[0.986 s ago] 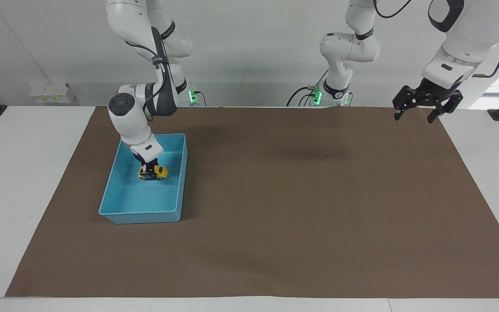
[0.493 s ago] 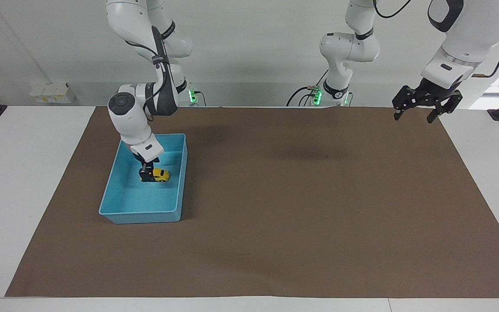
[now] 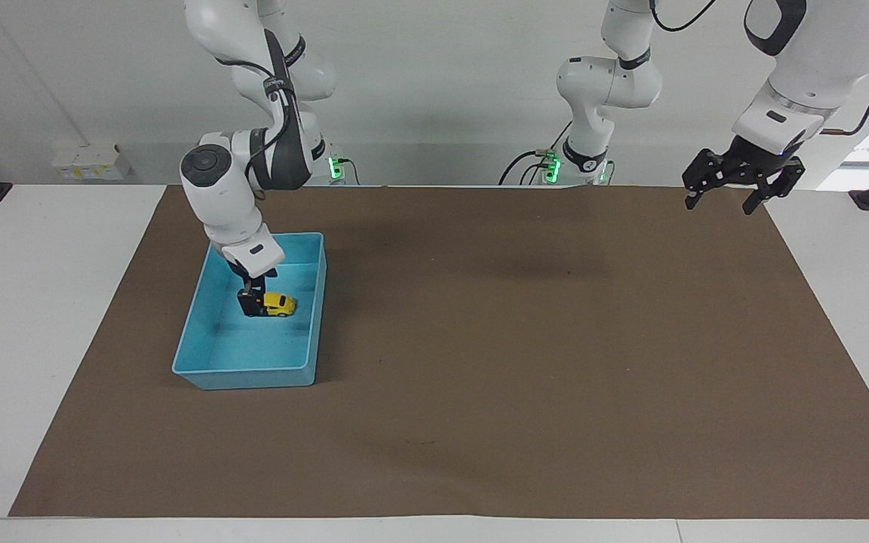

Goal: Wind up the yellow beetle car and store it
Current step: 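Raise the right gripper up and away from the car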

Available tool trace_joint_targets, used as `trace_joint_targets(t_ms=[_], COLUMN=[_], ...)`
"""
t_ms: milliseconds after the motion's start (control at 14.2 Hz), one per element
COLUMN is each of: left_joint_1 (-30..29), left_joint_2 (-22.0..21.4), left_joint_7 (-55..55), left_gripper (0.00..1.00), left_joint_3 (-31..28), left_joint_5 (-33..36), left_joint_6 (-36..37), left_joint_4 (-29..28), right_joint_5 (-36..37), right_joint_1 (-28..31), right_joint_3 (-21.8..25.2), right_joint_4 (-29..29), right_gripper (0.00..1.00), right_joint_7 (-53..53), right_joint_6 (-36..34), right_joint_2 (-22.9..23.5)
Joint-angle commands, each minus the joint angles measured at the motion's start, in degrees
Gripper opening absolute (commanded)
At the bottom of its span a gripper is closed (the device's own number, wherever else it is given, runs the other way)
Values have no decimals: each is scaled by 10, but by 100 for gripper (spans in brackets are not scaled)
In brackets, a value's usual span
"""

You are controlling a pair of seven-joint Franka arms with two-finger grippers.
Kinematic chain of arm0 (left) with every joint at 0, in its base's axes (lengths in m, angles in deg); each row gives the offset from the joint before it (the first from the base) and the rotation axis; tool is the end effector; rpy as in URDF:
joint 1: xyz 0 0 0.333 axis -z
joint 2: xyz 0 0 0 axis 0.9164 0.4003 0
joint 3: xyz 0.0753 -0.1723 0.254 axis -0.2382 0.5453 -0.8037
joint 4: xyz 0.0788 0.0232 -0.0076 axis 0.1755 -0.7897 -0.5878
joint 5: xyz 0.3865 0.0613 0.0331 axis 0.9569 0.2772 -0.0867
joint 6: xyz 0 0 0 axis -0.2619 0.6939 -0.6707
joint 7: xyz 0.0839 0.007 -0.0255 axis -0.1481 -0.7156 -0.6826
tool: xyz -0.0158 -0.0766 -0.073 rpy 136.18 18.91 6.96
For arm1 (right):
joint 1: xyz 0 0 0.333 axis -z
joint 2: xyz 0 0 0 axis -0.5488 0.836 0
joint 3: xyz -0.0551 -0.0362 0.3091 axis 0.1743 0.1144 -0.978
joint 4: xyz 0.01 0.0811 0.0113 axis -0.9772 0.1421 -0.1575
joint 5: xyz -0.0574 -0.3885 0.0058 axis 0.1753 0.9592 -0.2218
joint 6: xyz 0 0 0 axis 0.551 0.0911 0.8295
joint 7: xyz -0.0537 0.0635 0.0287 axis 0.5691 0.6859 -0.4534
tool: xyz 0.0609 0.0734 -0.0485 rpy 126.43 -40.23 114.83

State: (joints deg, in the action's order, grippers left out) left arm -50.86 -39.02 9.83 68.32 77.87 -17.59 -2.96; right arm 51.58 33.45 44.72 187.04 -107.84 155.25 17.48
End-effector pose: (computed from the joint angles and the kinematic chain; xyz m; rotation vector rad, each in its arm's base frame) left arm 0.5426 -0.0249 0.6289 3.1108 -0.2639 0.0327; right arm 0.5665 0.0391 0.3919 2.2263 2.1678 -0.0091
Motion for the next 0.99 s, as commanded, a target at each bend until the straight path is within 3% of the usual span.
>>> trace_joint_targets(t_ms=[0, 423, 915], left_joint_1=[-1, -2, -3], left_joint_2=[-7, -7, -6], left_joint_7=[-7, -7, -8], left_gripper=[100, 100, 100], left_joint_3=[0, 0, -3], left_joint_5=[5, 5, 5], left_joint_6=[3, 4, 7], left_joint_4=[3, 4, 11], right_joint_5=[-2, -36, -36], right_joint_1=[-5, -9, -10], right_joint_3=[-3, -11, -11], right_joint_4=[-36, -98, -152], right_gripper=[100, 100, 100], right_joint_7=[45, 168, 374], right_joint_6=[-35, -98, -201], right_joint_2=[-1, -15, -75])
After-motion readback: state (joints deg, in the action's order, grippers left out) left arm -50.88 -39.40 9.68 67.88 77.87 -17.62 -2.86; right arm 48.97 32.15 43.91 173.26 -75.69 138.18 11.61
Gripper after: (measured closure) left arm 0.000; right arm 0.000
